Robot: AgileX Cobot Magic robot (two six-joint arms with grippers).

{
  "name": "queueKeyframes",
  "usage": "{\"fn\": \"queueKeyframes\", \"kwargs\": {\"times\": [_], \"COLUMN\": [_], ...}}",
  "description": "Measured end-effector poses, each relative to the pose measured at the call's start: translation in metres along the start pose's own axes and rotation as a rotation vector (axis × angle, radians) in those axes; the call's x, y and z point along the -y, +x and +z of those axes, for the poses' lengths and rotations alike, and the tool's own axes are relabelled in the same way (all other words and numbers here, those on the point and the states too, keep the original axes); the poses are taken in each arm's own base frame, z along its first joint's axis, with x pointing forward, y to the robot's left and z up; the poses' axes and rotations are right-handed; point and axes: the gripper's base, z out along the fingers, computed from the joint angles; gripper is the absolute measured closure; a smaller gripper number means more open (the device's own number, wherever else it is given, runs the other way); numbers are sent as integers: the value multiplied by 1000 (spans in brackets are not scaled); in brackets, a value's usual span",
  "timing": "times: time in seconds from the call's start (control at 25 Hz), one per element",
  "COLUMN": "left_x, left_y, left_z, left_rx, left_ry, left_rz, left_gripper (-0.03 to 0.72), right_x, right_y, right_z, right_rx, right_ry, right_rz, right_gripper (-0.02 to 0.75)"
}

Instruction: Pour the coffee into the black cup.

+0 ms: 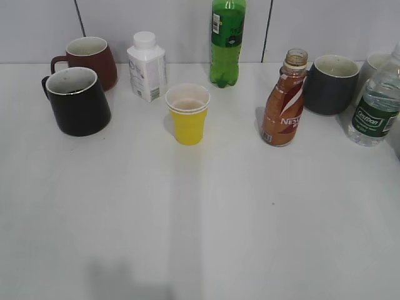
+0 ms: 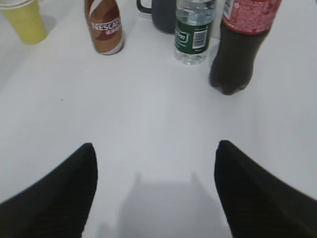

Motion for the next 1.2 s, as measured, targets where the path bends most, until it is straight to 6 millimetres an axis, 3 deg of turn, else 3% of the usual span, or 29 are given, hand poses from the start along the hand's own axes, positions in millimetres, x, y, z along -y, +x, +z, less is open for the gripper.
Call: {"fn": "queueKeyframes", "kwargs": {"times": [0.56,1.2], "left_x": [2,2], "left_y": [4,4], "left_z": [-5,-5], "left_rx": [49,48], "left_ry": [-253,-261], "left_rz": [-130,-135], "left_gripper": [253,253], "right_x": [-2,-2], "right_y": [2,2], "right_z": [-4,-5], "right_rx": [13,14], "right_ry": [256,282], "right_rz": [122,134], "right_gripper": [167,167]}}
